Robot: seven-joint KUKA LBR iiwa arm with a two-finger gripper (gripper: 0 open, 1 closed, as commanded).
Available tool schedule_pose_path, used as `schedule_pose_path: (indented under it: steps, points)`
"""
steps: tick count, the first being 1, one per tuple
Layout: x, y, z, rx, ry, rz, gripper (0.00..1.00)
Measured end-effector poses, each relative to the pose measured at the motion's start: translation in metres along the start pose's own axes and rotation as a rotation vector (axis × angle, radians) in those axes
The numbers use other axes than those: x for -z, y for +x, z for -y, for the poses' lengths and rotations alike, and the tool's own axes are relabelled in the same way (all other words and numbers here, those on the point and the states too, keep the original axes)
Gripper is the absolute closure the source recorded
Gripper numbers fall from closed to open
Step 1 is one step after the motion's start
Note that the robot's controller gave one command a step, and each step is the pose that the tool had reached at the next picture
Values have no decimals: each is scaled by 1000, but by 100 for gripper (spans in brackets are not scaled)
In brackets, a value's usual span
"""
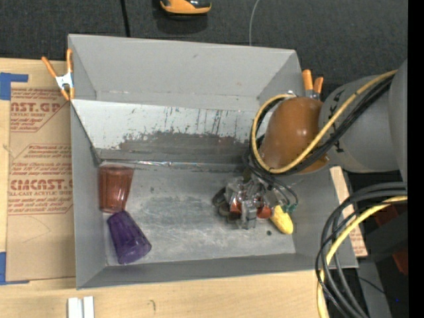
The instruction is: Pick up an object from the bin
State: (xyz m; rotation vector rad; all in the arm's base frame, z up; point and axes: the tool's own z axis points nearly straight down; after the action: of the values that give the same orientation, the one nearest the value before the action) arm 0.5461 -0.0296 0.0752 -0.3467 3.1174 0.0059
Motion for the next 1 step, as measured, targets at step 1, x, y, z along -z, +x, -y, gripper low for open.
schedule_pose_path:
  steps: [1]
  points:
    - [0, 0, 0, 0, 0, 0, 100]
